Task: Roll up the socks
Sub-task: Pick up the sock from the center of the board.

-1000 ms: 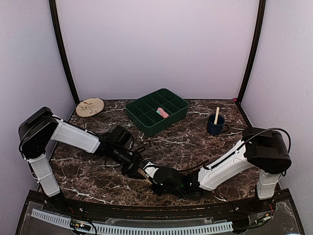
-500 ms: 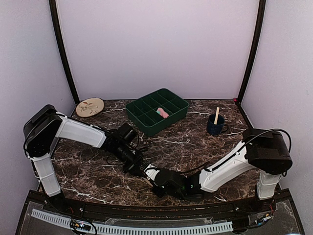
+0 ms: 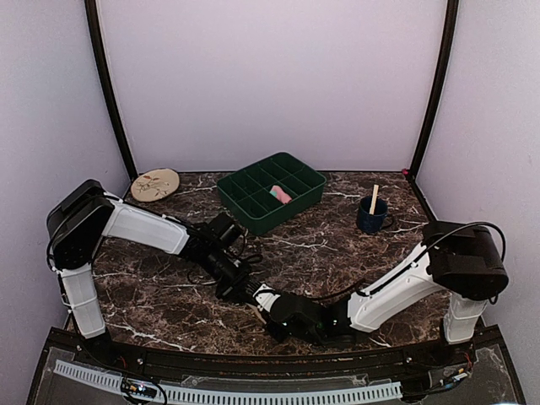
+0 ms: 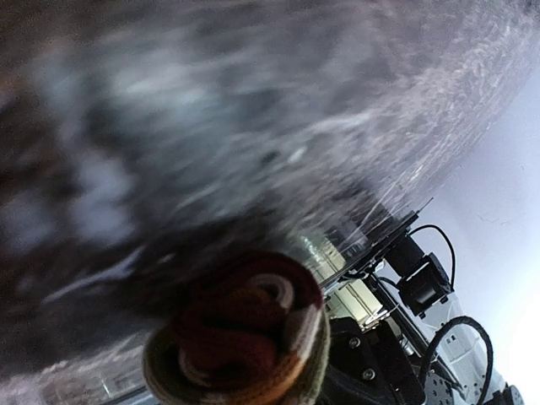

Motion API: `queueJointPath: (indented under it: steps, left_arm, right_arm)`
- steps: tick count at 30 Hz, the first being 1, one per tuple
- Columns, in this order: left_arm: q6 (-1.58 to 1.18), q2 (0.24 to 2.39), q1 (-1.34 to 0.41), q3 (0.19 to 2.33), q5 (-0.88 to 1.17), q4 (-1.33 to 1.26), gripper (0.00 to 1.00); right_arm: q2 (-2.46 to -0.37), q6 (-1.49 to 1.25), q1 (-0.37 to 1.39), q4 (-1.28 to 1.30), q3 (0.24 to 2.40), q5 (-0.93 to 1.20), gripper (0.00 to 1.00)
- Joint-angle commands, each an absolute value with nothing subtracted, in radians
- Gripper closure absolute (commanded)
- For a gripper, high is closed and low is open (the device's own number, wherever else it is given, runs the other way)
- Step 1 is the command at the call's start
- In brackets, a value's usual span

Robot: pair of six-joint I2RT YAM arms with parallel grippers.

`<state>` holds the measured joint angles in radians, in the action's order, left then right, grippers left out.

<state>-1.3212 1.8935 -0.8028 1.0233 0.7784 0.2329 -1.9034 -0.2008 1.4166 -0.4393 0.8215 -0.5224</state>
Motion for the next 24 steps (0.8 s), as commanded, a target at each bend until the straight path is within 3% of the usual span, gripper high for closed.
queueJointPath:
  steps: [1, 4, 8, 24]
  left_arm:
    - [-1.251, 2.055, -0.853, 0.963, 0.717, 0.241, 1.00]
    - [-1.230, 2.065, -0.853, 0.955, 0.677, 0.227, 1.00]
    - [-1.233, 2.086, -0.854, 0.924, 0.655, 0.162, 1.00]
    - [-1.174, 1.961, -0.864, 0.881, 0.439, 0.149, 1.00]
  right_arm:
    - [-1.839, -0.251, 1.424, -0.423, 0.787, -0.551, 0.71]
    - [-1.799, -0.279, 1.424, -0.395, 0.759, -0.551, 0.60]
    - [-1.736, -0.306, 1.421, -0.369, 0.721, -0.550, 0.53]
    - [-1.457, -0.484, 1.413, -0.274, 0.575, -0.674, 0.48]
